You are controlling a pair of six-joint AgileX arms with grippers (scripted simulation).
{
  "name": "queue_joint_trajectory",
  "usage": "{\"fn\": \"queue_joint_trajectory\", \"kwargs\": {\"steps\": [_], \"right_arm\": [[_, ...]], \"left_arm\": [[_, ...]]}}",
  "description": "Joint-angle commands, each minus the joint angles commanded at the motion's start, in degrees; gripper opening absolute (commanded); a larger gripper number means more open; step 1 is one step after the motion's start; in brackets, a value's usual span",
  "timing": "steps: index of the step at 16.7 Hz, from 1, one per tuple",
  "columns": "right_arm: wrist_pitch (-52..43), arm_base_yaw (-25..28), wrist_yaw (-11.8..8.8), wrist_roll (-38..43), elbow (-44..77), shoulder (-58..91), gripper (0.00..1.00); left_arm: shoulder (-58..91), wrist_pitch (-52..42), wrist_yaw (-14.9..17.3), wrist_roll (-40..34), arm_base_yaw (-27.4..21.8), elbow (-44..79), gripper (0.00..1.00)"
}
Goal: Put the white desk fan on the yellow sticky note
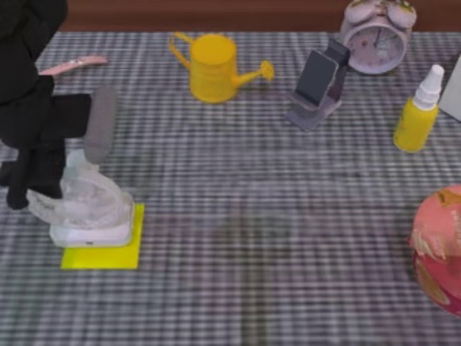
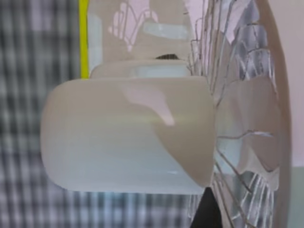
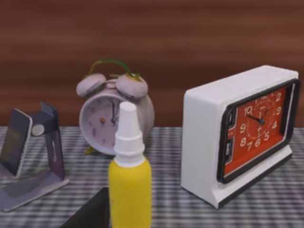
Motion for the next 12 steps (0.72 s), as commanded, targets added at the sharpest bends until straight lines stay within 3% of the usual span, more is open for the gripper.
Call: {"fn": "queue_joint_trajectory", "kwargs": {"steps": [5, 12], "right_arm": [[0.0, 0.0, 0.0, 0.0, 0.0, 0.0, 1.00], [0.0, 0.0, 0.0, 0.0, 0.0, 0.0, 1.00]], "left_arm": [[0.2, 1.2, 0.0, 0.0, -0.1, -1.3, 0.00], [0.2, 1.2, 0.0, 0.0, -0.1, -1.3, 0.53]]}}
